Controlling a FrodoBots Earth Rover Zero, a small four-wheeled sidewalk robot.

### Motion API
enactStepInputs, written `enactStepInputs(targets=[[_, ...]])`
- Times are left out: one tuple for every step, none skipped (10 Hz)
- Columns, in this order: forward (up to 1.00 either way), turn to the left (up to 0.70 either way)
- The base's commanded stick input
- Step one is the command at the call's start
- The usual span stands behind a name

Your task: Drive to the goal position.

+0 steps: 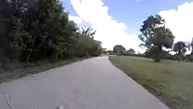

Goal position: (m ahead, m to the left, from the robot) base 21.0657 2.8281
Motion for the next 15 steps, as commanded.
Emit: enactStepInputs(targets=[[0.7,0.02],[0.7,0.02],[0.7,0.02],[0.7,0.02],[0.7,0.02],[0.7,0.02],[0.7,0.02],[0.7,0.02],[0.7,0.02],[0.7,0.02],[0.7,0.02],[0.7,0.02],[0.7,0.02],[0.7,0.02],[0.7,0.02]])
